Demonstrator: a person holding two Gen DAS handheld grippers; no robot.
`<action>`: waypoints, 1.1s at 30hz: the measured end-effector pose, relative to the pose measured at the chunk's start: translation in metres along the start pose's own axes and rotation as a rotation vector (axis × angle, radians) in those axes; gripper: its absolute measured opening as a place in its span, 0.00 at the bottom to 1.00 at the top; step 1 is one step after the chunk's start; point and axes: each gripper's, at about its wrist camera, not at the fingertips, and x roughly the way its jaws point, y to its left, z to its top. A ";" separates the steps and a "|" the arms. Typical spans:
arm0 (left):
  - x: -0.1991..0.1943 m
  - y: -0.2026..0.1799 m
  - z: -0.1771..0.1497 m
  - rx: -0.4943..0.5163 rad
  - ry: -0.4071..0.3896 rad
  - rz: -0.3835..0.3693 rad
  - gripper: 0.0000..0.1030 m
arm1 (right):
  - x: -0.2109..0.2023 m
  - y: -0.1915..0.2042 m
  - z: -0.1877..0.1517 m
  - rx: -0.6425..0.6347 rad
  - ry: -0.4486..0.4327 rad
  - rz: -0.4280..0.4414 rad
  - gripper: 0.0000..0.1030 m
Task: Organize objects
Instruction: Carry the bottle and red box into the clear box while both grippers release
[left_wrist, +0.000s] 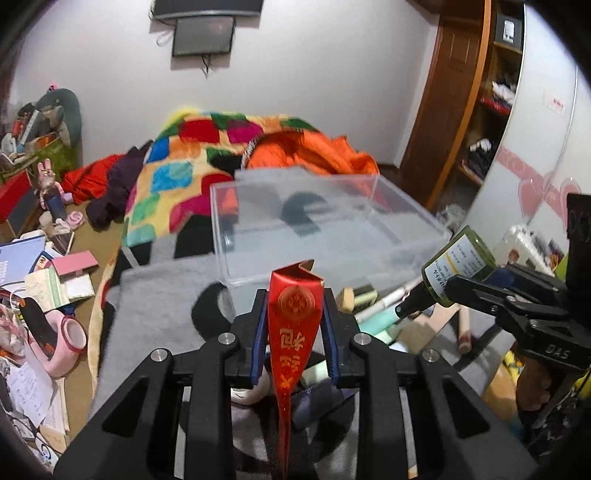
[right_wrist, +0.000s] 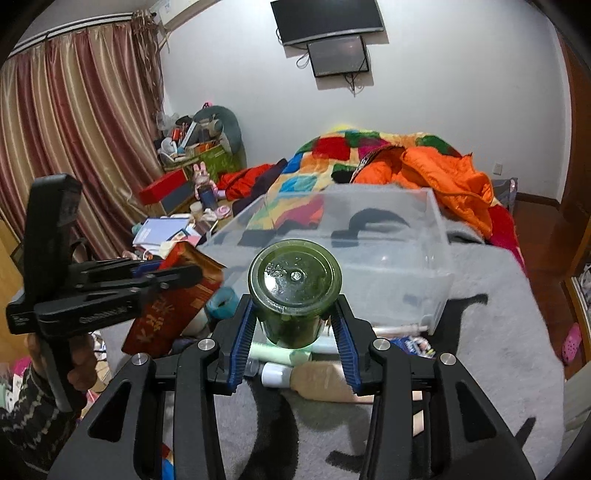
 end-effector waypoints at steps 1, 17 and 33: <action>-0.004 0.000 0.002 -0.003 -0.012 0.001 0.25 | -0.002 0.000 0.003 -0.001 -0.010 -0.002 0.37; -0.039 -0.007 0.068 -0.005 -0.217 0.015 0.25 | -0.015 -0.015 0.051 -0.025 -0.158 -0.100 0.37; 0.062 -0.007 0.085 0.055 -0.153 0.221 0.25 | 0.044 -0.025 0.048 -0.130 -0.028 -0.316 0.37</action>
